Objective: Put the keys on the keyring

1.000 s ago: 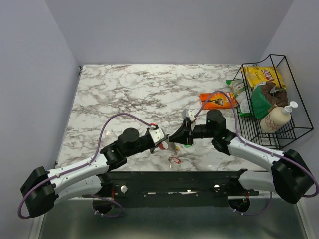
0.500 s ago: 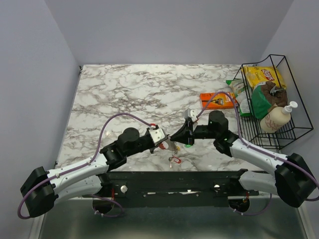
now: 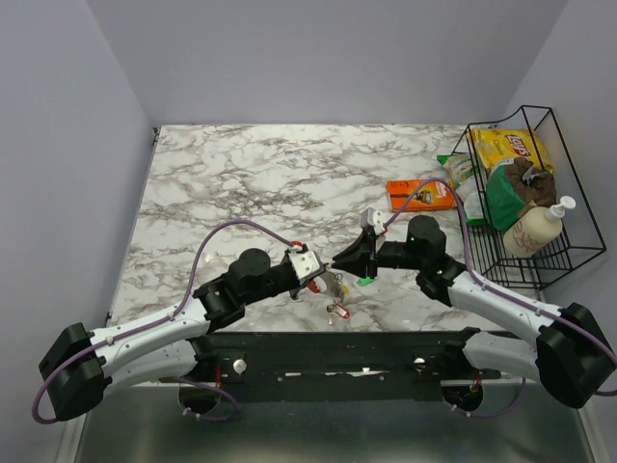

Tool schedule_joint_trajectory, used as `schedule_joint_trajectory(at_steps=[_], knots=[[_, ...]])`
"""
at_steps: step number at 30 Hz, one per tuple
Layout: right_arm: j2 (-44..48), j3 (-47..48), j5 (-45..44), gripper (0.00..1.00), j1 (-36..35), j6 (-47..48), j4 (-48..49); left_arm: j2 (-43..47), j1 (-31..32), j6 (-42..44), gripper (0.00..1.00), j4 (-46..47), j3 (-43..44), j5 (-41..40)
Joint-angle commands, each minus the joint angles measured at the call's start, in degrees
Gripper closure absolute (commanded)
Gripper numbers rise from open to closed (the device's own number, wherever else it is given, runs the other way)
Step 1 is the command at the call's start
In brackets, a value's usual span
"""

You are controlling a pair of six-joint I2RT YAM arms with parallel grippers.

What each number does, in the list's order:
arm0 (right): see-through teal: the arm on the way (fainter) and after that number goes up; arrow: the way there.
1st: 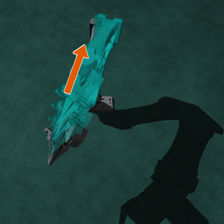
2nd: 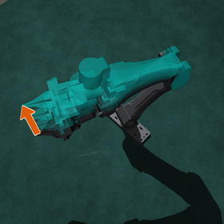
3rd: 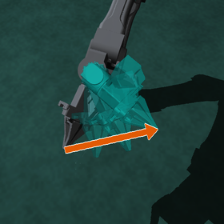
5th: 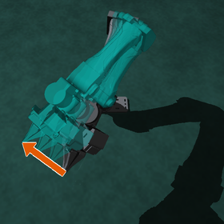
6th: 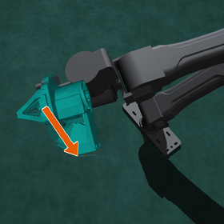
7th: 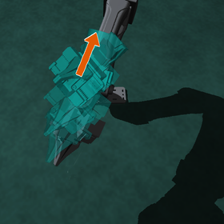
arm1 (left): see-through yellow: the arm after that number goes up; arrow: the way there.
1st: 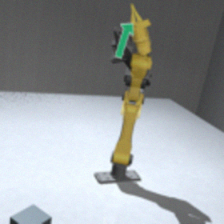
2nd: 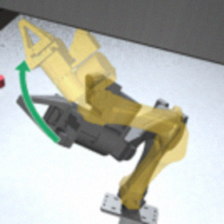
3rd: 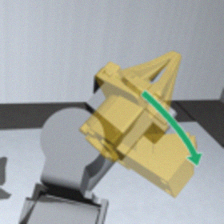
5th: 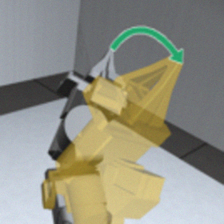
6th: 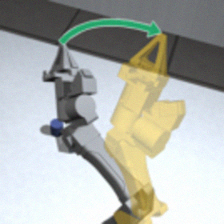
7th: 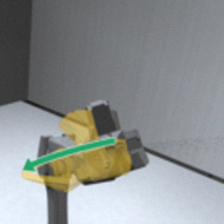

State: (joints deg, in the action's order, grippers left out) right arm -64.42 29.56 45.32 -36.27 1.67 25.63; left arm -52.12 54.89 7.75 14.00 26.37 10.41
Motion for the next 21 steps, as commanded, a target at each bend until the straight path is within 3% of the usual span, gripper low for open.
schedule_joint_trajectory(at_steps=[1,10,21], knots=[[0.9,-1.0,0.3,0.73,0.2,0.8,0.4,0.8,0.4,0.7,1.0,1.5,1.6,0.2],[5.6,-3.1,-2.0,0.7,0.2,0.4,-2.4,0.7,0.5,1.0,1.0,1.2,1.9,-1.2],[0.4,-2.0,1.6,0.69,0.2,0.6,-1.5,0.8,0.5,1.2,1.0,0.9,2.5,-0.7]])
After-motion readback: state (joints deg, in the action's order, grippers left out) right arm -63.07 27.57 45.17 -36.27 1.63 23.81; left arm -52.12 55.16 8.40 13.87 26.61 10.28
